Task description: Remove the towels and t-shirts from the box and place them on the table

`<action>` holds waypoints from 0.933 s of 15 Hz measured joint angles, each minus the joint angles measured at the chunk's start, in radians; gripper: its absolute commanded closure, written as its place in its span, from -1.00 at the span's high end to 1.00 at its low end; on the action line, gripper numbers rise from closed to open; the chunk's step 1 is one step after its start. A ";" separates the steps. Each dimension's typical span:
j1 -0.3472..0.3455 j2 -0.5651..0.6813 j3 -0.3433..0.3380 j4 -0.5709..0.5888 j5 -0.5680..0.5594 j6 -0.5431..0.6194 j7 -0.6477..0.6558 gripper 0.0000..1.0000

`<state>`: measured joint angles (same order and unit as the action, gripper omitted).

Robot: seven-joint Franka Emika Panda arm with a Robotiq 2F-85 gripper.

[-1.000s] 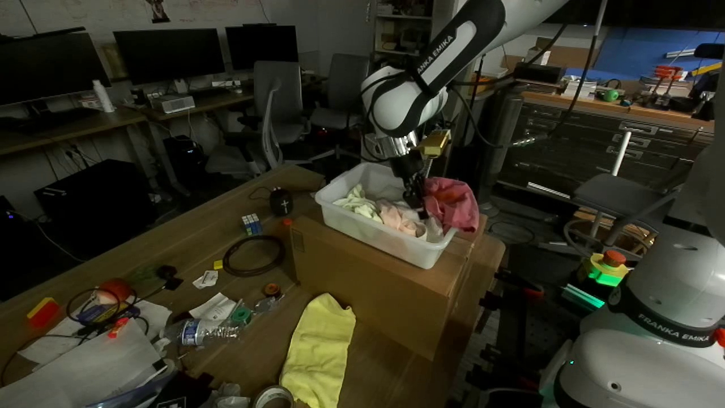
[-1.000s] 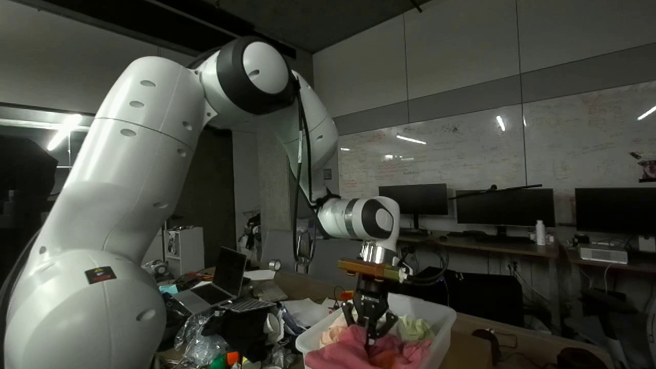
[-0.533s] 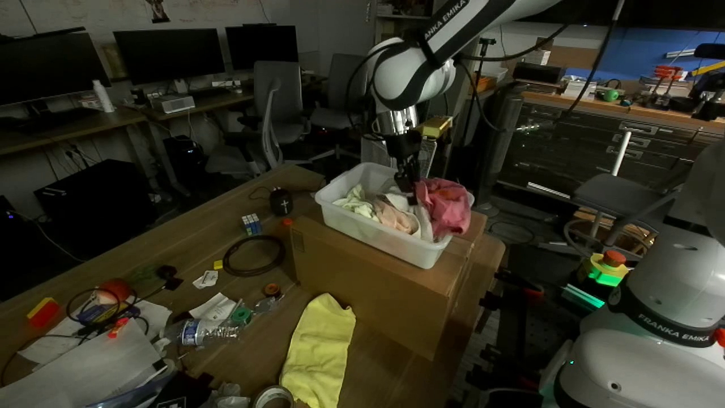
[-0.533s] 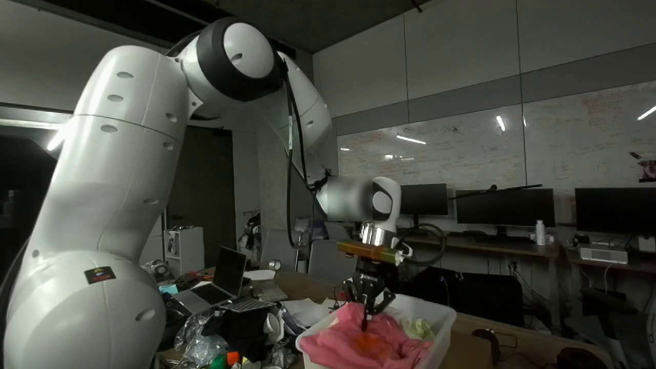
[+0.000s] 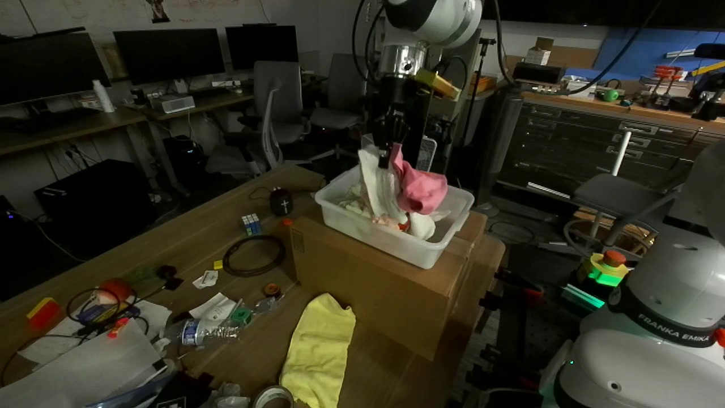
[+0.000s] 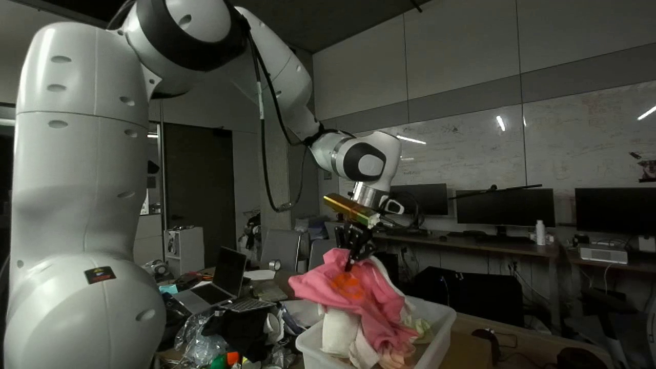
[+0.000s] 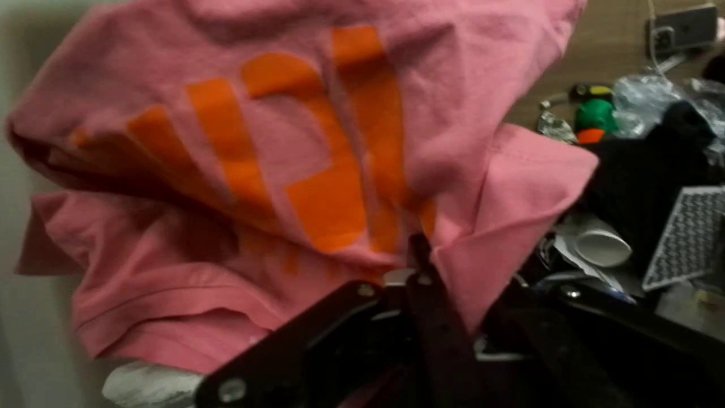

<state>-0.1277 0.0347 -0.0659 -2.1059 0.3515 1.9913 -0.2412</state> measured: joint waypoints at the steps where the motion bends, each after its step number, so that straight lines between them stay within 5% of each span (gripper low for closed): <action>1: 0.003 -0.020 0.000 -0.001 0.043 0.002 0.015 -0.94; 6: 0.050 -0.098 0.017 -0.026 0.243 0.133 0.085 -0.94; 14: 0.195 -0.180 0.124 -0.092 0.445 0.597 0.119 -0.94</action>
<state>0.0675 -0.1454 0.0581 -2.1978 0.7961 2.5879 -0.1218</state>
